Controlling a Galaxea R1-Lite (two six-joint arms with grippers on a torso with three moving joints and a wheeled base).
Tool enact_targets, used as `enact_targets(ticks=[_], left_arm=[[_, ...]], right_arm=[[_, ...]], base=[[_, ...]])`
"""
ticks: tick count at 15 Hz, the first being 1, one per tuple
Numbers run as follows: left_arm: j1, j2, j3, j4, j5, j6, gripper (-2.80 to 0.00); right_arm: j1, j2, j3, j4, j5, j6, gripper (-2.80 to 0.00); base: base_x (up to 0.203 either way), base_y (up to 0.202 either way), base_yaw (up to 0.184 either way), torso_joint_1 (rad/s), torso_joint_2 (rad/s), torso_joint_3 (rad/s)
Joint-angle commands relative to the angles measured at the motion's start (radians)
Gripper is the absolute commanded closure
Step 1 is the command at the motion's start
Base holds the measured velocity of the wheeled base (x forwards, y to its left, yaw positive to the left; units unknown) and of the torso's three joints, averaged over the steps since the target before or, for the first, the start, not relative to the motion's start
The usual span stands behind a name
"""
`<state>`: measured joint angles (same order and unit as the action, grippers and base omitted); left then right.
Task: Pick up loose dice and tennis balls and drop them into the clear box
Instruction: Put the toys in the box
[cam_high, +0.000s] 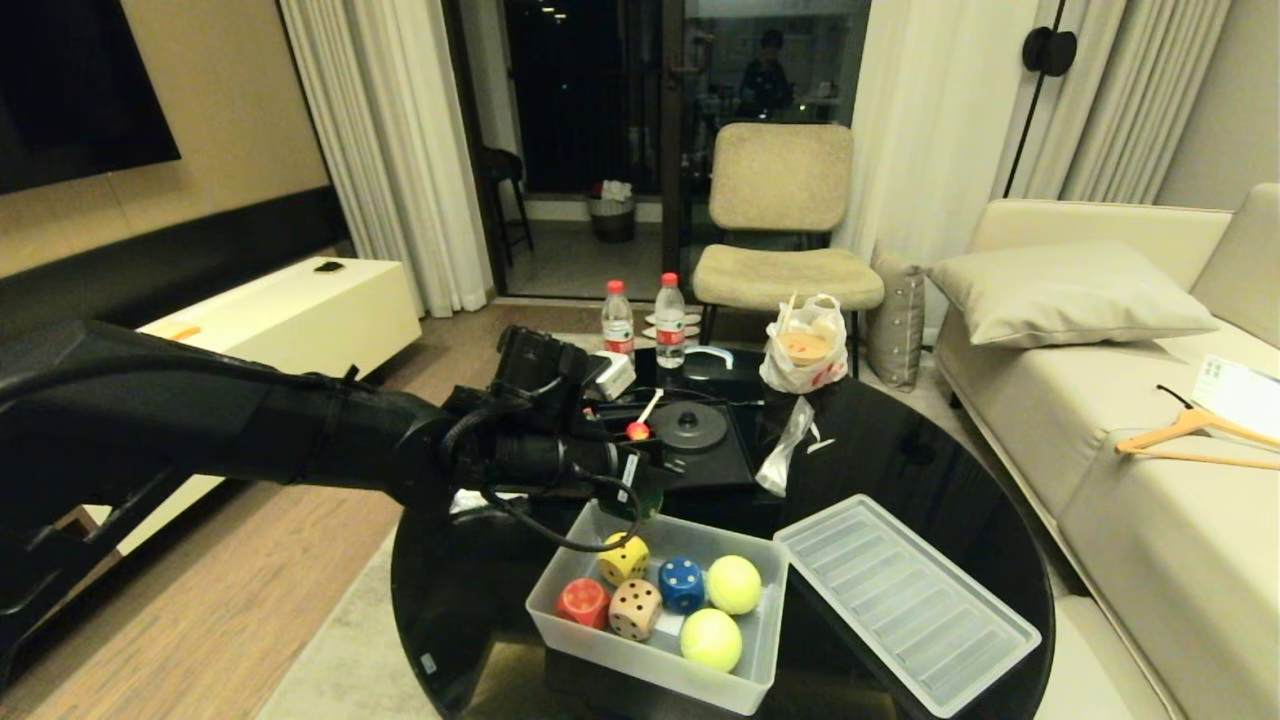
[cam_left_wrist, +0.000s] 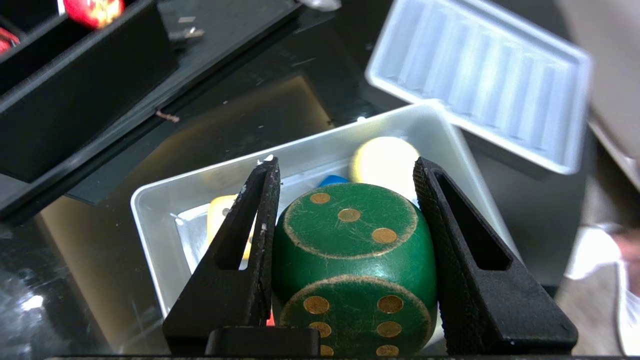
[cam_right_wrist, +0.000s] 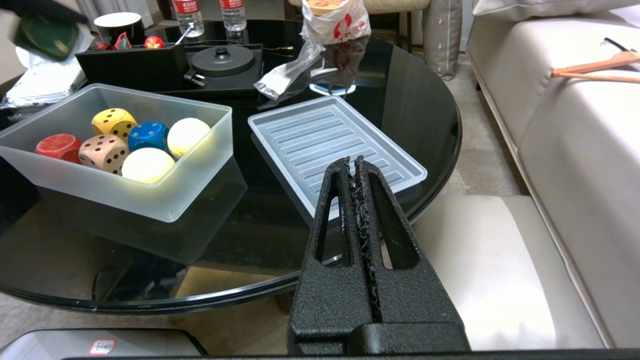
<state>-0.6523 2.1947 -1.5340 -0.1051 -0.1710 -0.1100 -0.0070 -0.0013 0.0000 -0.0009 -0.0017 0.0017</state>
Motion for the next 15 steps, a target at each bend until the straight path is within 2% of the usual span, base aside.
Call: enact_targets(ticks=[1, 6, 15], left_arm=[[-0.003, 0.078, -0.001, -0.041, 0.017, -0.003, 0.00], [-0.037, 0.148, -0.001, -0.123, 0.080, -0.009, 0.00], [-0.073, 0.148, 0.065, -0.125, 0.092, -0.011, 0.00]], right_arm=[[0.001, 0.001, 0.000, -0.001, 0.000, 0.000, 0.00], [0.001, 0.001, 0.000, -0.001, 0.000, 0.000, 0.00], [0.001, 0.001, 0.000, -0.001, 0.000, 0.000, 0.00]], base=[[0.000, 0.000, 0.000, 0.000, 0.00, 0.000], [0.000, 0.000, 0.000, 0.000, 0.00, 0.000], [0.000, 0.000, 0.000, 0.000, 0.00, 0.000]])
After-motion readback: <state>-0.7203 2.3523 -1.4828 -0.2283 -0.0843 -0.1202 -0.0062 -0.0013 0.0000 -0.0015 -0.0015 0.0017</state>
